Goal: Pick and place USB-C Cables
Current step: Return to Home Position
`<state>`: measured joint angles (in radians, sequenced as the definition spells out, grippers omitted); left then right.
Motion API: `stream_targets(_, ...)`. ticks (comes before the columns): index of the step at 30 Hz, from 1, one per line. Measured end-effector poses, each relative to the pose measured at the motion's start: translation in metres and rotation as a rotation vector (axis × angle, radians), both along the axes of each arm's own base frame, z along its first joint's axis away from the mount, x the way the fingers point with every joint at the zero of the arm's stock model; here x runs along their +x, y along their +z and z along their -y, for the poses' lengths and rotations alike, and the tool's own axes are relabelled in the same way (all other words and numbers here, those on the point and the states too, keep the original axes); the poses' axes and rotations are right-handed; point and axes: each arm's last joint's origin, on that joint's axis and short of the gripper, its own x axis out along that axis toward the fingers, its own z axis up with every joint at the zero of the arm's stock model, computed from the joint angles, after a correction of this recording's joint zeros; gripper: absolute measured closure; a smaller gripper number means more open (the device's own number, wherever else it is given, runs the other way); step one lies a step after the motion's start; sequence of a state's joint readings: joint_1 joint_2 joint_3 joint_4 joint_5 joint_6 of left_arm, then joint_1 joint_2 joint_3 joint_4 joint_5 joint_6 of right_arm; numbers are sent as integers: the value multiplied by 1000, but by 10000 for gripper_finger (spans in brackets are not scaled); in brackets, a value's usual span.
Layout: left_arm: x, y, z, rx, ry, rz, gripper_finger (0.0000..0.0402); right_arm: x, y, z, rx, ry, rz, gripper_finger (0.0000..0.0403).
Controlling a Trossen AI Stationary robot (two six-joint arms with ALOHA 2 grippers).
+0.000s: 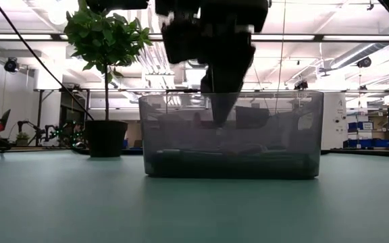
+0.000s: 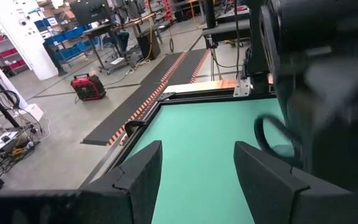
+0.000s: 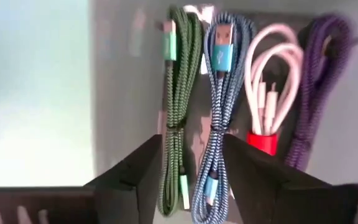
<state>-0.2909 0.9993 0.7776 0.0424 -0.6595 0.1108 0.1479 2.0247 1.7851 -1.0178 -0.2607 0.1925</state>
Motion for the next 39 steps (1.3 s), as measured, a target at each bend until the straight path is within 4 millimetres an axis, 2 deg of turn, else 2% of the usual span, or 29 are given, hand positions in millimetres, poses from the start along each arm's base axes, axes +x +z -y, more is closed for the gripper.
stream_targets(4,0,-1,0,0,0,-2,217,-8,29,-1,-114,28,119,240)
stream_targets(8,-1,-4,4,3,-25,-12,217,-21,51,-15,-232,67,342,247)
stream_targets(12,-9,-9,11,-12,-139,-17,217,-42,58,-21,-221,87,532,259)
stream_targets(20,-28,-5,21,-54,-247,33,217,-93,66,-5,-320,67,880,282)
stream_targets(24,-34,-13,19,-29,-256,19,221,-117,71,7,-393,87,1032,294)
stream_targets(29,-46,-24,16,-57,-310,23,259,-146,68,21,-413,56,1140,313)
stream_targets(33,-61,-24,11,-79,-362,75,309,-168,57,29,-416,30,1183,334)
stream_targets(39,-79,-36,3,-86,-361,106,390,-196,46,37,-416,-7,1257,365)
